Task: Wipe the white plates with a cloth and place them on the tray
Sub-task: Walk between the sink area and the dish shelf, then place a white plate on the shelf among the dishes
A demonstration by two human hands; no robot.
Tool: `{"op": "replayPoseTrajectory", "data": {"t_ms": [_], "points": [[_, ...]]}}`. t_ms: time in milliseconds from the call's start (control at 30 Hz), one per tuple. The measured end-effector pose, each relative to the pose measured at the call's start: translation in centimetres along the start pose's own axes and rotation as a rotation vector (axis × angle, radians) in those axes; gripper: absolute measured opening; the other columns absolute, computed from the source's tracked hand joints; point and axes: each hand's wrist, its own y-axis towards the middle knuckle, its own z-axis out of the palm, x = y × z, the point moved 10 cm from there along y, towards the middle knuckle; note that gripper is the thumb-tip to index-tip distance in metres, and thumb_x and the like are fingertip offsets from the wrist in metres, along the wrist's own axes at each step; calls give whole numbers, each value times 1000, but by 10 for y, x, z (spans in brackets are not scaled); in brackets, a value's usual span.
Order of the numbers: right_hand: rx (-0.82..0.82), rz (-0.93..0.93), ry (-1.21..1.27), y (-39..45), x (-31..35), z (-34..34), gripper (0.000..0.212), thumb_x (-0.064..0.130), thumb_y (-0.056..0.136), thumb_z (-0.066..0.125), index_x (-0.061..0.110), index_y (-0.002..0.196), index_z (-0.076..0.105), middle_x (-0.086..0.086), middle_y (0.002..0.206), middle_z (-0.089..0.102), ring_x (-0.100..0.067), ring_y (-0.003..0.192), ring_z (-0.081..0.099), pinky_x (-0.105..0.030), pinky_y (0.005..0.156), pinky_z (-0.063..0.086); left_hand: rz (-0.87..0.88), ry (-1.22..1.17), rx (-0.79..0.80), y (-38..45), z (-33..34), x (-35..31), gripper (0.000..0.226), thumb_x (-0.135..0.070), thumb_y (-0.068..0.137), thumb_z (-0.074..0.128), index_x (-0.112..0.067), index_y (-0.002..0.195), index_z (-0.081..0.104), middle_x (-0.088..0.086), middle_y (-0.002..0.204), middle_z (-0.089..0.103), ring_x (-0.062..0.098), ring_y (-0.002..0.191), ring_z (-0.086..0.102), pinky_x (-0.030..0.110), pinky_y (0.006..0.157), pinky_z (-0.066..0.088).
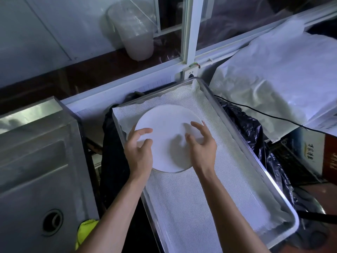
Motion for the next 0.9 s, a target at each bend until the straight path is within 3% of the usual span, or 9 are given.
{"op": "replayPoseTrajectory", "data": {"t_ms": [100,200,300,467,600,700,767,833,900], "points": [[-22,-42,-2,-2,8,-7,38,34,80,67,42,117,68,16,148,49,1,138,41,-35,115,37,9,9,21,-4,2,-3,38,-11,74,59,-37,95,76,19,102,66,40,90,56,20,75,45],[-25,-80,-33,-6,12,-14,34,29,82,70,39,114,70,15,144,54,12,132,41,-18,111,35,35,44,34,-12,3,-10,39,-13,77,63,-35,107,75,-8,125,68,16,114,64,36,98,53],[-34,-103,-65,-16,12,-19,35,27,81,72,40,113,71,17,147,48,26,123,36,3,96,28,22,64,55,-19,2,-11,41,-14,79,66,-36,113,72,-10,137,62,11,127,58,38,107,49],[-75,-134,-83,-42,13,-33,39,24,84,73,41,120,69,19,154,37,15,134,35,-14,108,31,94,137,129,-37,0,-18,45,-3,85,71,-20,126,70,-5,152,46,1,140,42,26,109,43],[-113,-151,-109,-74,16,-45,39,16,84,74,36,118,72,18,151,41,24,128,31,-1,102,27,181,159,144,-60,-9,-27,43,1,84,73,-13,125,71,-4,147,49,-11,130,45,12,101,43],[-167,-130,-119,-105,16,-56,38,13,83,72,31,117,73,17,149,42,23,126,33,-12,105,34,247,154,165,-78,-18,-33,41,4,83,74,-10,122,72,2,145,49,-21,124,43,0,91,39],[-210,-109,-122,-130,17,-64,37,13,83,73,29,117,73,18,148,41,18,126,35,-24,109,38,287,165,203,-92,-24,-36,41,3,83,76,-9,122,72,3,147,48,-24,123,41,1,92,40],[-252,-102,-128,-157,19,-72,35,17,84,73,28,117,72,19,146,40,17,126,35,-26,109,38,294,165,249,-105,-32,-36,42,1,83,76,-10,123,72,1,148,47,-24,124,40,11,96,45],[-289,-108,-146,-186,22,-79,35,24,83,72,27,117,72,18,146,40,13,127,36,-26,107,37,294,159,298,-122,-40,-35,41,0,82,76,-11,122,72,0,148,47,-23,124,40,6,94,42]]}}
